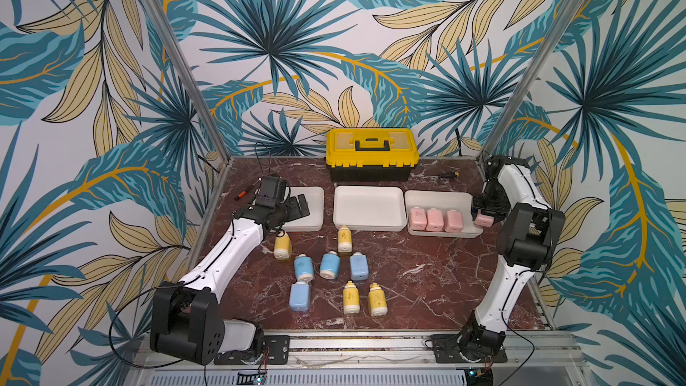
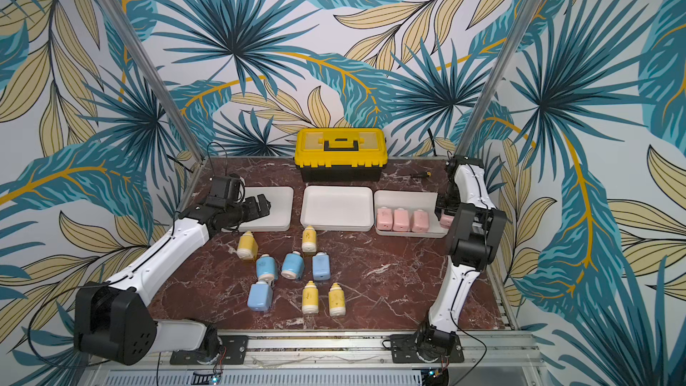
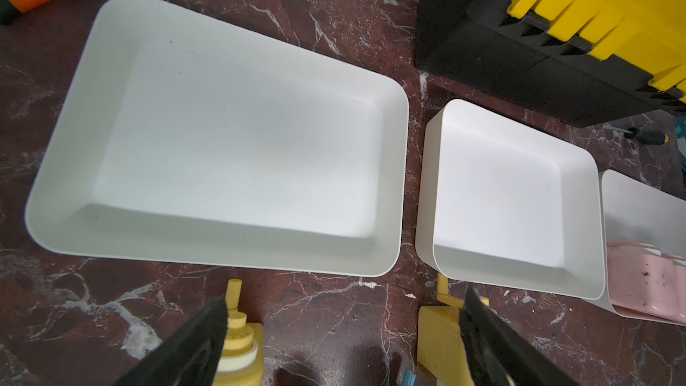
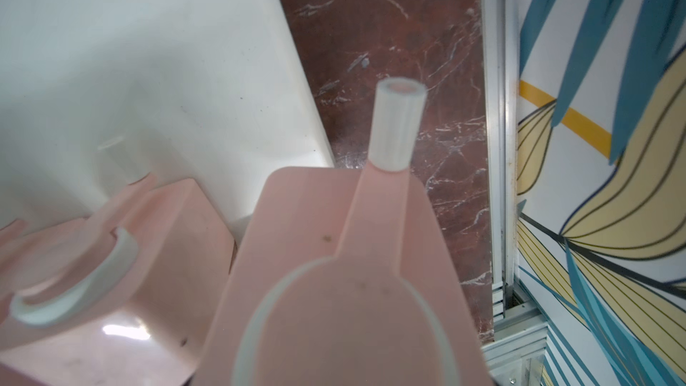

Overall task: Place the pencil sharpeners by color into the storage box
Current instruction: Place the pencil sharpener in the storage box.

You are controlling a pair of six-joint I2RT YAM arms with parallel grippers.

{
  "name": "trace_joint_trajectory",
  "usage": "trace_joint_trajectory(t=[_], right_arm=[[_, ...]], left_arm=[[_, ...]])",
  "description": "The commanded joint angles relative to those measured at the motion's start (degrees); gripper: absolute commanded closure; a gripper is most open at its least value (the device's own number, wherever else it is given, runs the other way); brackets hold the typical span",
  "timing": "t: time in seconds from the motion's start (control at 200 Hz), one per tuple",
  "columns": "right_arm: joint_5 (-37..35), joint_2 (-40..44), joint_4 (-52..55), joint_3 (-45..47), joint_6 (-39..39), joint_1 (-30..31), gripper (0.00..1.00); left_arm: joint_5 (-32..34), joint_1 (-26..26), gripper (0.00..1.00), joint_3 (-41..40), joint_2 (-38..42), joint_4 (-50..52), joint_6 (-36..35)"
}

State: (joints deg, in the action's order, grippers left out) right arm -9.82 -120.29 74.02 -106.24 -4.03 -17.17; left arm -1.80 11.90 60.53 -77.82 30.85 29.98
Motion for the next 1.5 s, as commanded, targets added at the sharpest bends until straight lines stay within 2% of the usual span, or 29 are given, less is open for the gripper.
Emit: trace_joint_trajectory(t=[0.0, 0.641, 1.046, 1.497], right_arm=[[1.32, 0.72, -2.35, 1.96, 1.08, 0.12, 0.57], [4.30, 1.62, -2.74, 3.67, 2.45, 0.53, 0.57], [3.79, 3.54, -2.73, 4.50, 3.16, 1.79, 0.57], [5.39, -1.11, -2.88, 4.94, 3.78, 1.83, 0.57]], left_arm=[[-0.65, -0.56, 0.01, 1.54, -0.22, -0.32, -0.89], [-1.71, -1.49, 0.01, 0.80, -0.40, -0.36, -0.88], [-1.80, -1.97, 0.01, 0.22, 0.78, -0.35, -1.06], [-1.84, -2.94, 0.01, -0.72, 2.50, -0.35, -1.15]])
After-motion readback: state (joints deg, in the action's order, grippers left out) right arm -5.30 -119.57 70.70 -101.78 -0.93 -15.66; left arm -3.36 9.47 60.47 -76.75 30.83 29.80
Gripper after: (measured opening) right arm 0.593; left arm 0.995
